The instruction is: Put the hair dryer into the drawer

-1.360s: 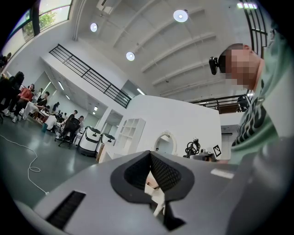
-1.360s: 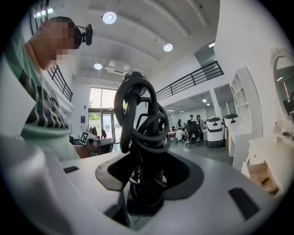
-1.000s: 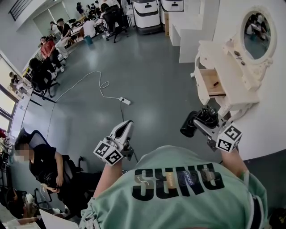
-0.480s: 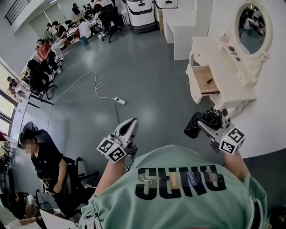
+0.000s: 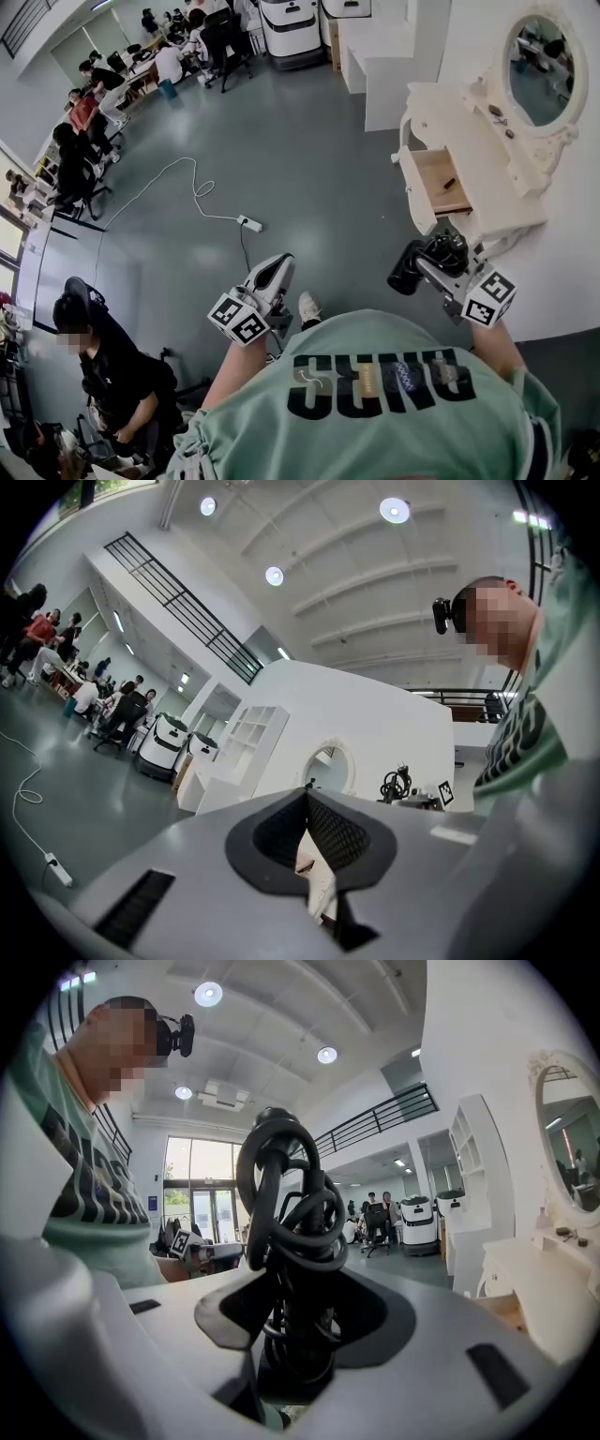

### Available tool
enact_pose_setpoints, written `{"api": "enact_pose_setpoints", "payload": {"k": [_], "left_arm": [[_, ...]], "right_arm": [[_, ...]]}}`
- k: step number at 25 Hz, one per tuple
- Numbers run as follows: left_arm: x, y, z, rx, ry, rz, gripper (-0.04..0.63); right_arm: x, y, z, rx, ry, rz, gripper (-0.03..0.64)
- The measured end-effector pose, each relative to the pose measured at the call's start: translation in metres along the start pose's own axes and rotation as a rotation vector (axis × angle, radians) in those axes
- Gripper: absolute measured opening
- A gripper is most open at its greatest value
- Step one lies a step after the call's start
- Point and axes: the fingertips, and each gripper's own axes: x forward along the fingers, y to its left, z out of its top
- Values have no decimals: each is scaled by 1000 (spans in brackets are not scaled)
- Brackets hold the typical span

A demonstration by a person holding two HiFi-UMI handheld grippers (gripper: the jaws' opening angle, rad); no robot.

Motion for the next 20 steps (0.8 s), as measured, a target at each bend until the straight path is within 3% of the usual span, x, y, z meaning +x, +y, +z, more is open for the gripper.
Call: {"api": "enact_pose_setpoints", "payload": {"k": [12, 20], "left_arm": [[51, 240, 116, -7, 14, -106, 0], [80, 341, 146, -18, 15, -108, 0]], "right_arm": [[240, -51, 79, -15, -18, -87, 179], [340, -97, 98, -14, 8, -91, 179]]}}
